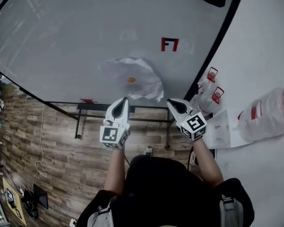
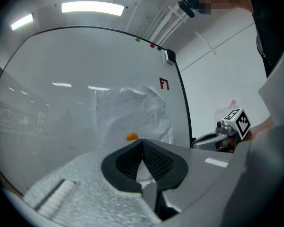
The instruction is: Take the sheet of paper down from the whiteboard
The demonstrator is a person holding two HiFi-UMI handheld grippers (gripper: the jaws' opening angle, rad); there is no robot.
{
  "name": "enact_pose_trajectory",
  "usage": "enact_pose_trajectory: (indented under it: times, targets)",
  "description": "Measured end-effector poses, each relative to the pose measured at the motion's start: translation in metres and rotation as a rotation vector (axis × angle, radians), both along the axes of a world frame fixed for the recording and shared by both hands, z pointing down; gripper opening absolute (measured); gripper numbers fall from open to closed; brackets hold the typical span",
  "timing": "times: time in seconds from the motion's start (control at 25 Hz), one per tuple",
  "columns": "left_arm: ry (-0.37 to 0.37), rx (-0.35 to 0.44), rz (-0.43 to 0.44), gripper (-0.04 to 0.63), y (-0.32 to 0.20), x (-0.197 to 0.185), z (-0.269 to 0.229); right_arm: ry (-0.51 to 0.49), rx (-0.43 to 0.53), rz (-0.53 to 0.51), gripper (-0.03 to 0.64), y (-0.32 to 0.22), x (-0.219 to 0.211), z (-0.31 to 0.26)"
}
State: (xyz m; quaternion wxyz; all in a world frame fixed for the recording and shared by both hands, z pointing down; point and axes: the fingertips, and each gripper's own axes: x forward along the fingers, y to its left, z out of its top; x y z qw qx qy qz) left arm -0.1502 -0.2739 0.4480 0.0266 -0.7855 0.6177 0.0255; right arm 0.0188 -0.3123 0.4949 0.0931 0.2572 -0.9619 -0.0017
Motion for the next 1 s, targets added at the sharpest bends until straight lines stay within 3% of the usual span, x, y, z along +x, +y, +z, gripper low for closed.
enact_pose_trajectory:
  times: [0.48,0.64,1.0]
  targets:
    - [-0.032,-0.003,-0.014,0.015,-0.039,-0.002,0.002,-0.020,0.031,0.000,0.003,-0.033,-0.011,-0.012]
    - [-0.039,-0.004,-0.028,0.087,-0.051,-0.004,0.007,-0.052,0.040,-0.033,0.004,-0.034,-0.014,-0.017]
    - [-0.074,-0.018,-0.057,0.130,-0.069,-0.001,0.009,-0.078,0.043,-0.080,0.028,-0.036,-0.019,-0.018]
